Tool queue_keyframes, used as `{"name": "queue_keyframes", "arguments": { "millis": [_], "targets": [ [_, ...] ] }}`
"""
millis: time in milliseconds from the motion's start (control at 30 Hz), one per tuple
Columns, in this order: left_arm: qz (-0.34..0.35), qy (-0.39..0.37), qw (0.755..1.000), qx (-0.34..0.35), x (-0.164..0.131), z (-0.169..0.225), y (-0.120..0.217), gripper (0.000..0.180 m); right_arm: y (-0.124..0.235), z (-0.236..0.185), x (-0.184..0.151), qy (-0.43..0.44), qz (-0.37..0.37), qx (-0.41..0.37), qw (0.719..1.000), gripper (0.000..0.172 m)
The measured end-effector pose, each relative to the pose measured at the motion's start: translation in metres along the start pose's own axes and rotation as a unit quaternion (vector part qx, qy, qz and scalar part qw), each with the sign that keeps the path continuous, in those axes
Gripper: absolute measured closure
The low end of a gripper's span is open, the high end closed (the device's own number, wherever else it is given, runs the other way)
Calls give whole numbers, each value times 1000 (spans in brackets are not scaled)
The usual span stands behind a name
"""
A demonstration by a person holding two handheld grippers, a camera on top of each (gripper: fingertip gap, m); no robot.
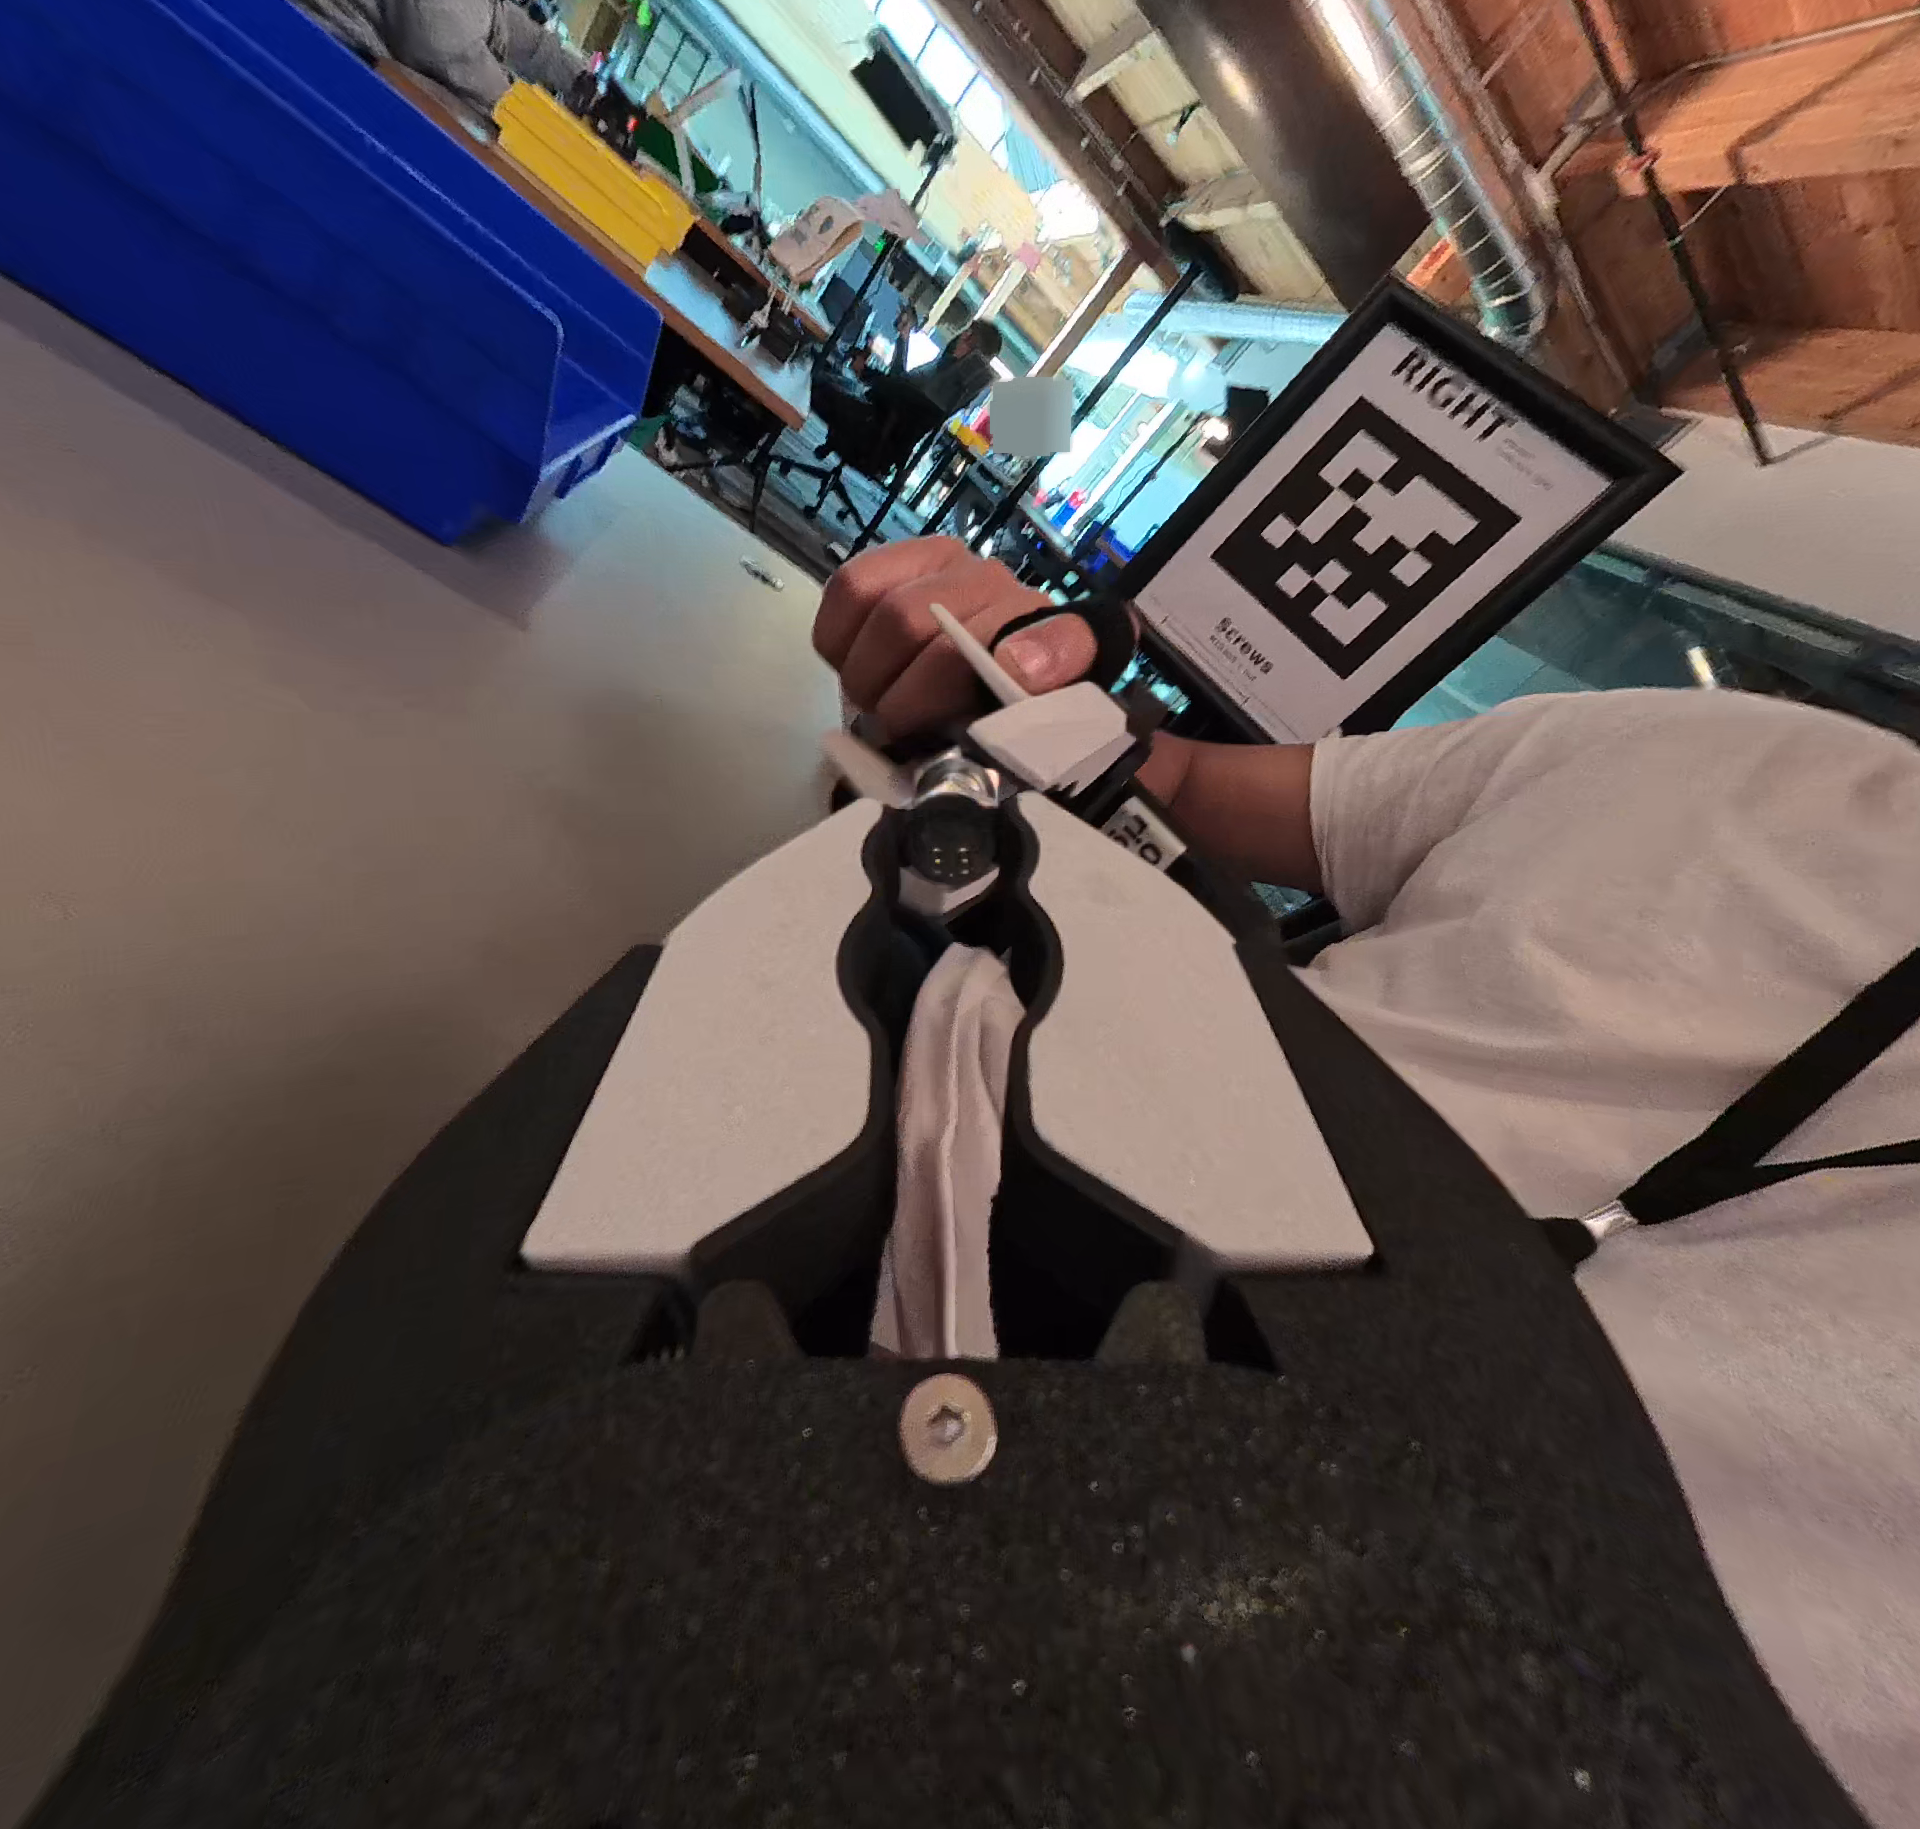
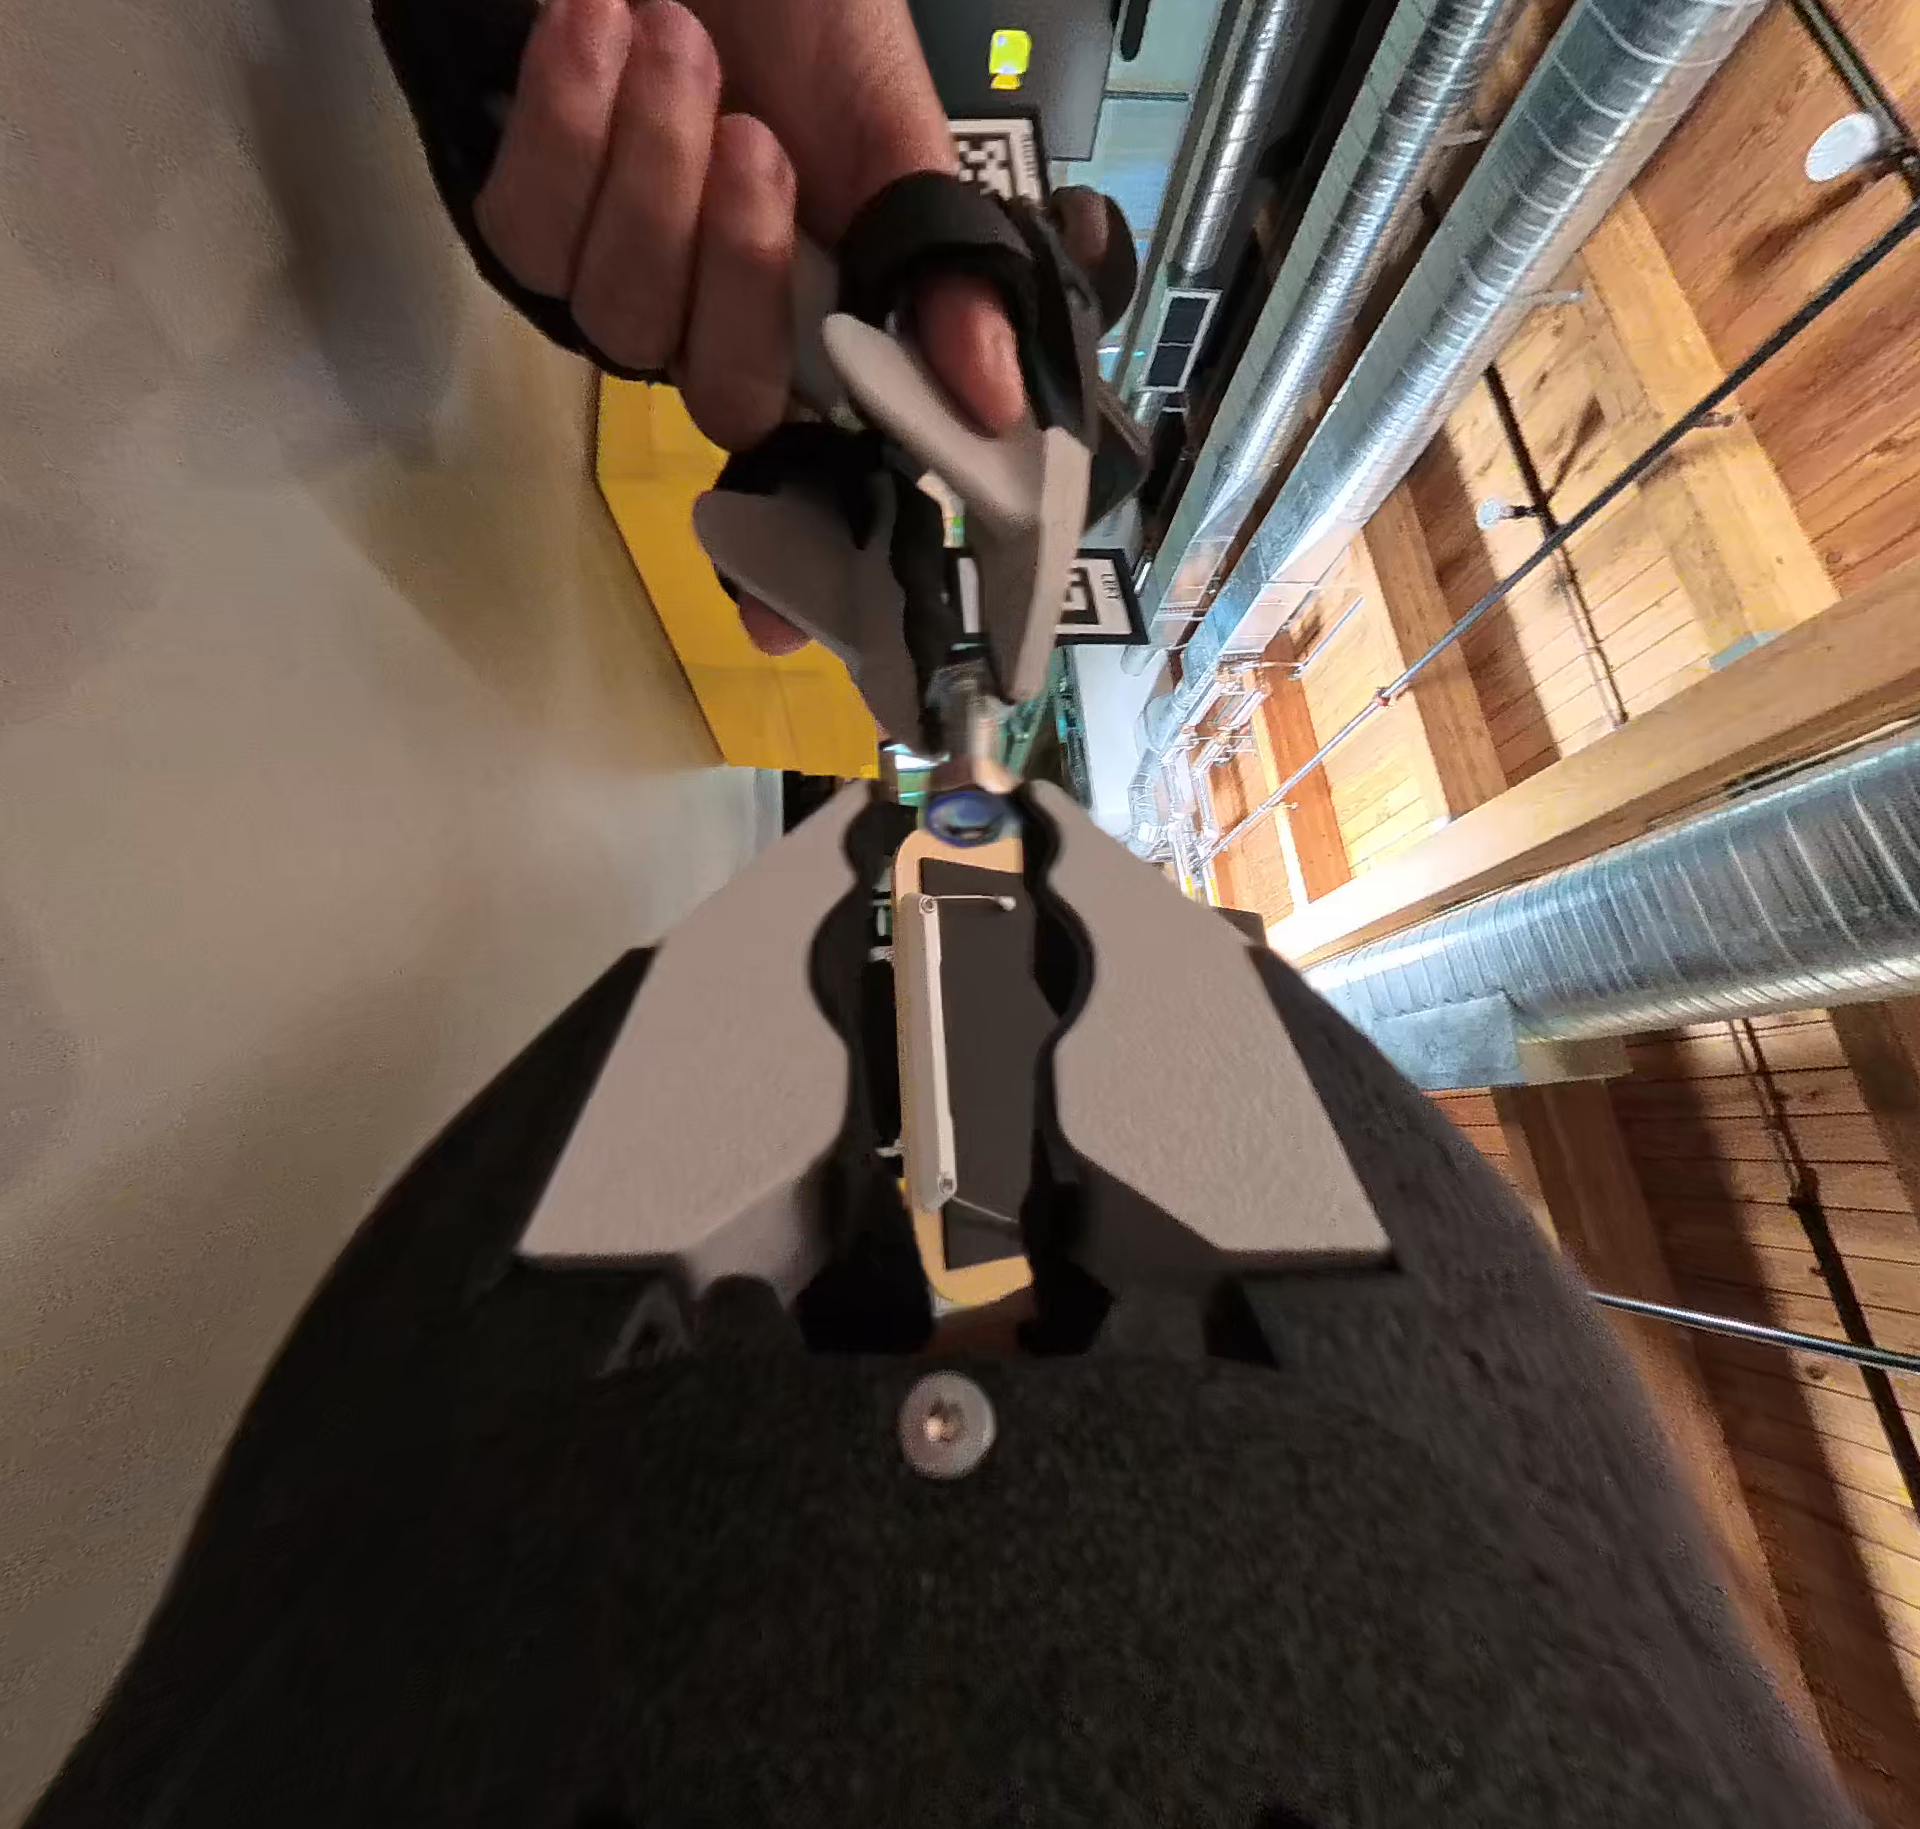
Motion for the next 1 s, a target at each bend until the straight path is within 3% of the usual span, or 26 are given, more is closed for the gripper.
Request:
{"name": "queue_keyframes", "arguments": {
  "millis": [100,167,233,300,367,400,500,567,600,633,667,700,733,800,833,900,967,1000],
  "targets": [
    [-12,-4,1000,2,-4,0,-1,163,2,0,2,-57,2,22,998,155],
    [-13,-25,1000,1,-3,3,-2,163,3,2,3,-165,8,47,985,155],
    [-20,-57,998,8,-2,6,-3,163,4,4,4,-309,13,94,946,154],
    [-12,-77,997,10,1,8,-3,163,3,8,5,-465,25,145,873,155],
    [-3,-101,995,23,5,9,-3,163,1,10,4,-609,37,191,769,155],
    [-1,-117,993,32,7,8,-3,163,0,11,3,-678,44,212,702,155],
    [-4,-166,984,65,9,5,0,163,-4,9,1,-839,51,261,475,155],
    [-15,-188,978,87,8,1,1,163,-7,8,-3,-910,52,275,306,155],
    [-23,-194,976,98,7,-2,1,163,-8,7,-6,-931,55,272,237,155],
    [-26,-192,975,104,7,-4,1,163,-9,6,-7,-942,60,265,199,155],
    [-25,-185,977,104,8,-4,2,163,-9,5,-7,-945,63,262,187,155],
    [-22,-177,979,101,8,-4,2,163,-9,5,-6,-942,63,261,202,155],
    [-17,-169,980,100,9,-5,3,163,-8,4,-5,-934,60,261,236,150],
    [0,-148,984,95,12,-5,6,163,-9,2,-9,-907,36,246,340,125],
    [10,-134,987,91,15,-5,8,163,-9,0,-13,-881,21,239,407,121],
    [27,-97,991,92,19,-9,13,163,-6,-10,-21,-785,-24,231,575,121],
    [46,-60,993,91,22,-13,16,163,-4,-16,-36,-619,-76,187,759,121],
    [50,-42,994,91,22,-16,17,163,-2,-15,-42,-529,-94,153,829,122]
  ]
}}
Point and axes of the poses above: each gripper's, where its closed fingertips meet, y back along the fingers, x out of its top, z = x × y across the jaws, the point moved 1 cm from there along y, back along the fingers, and after that the axes turned 11 degrees about -y, right-handed, at the moved point
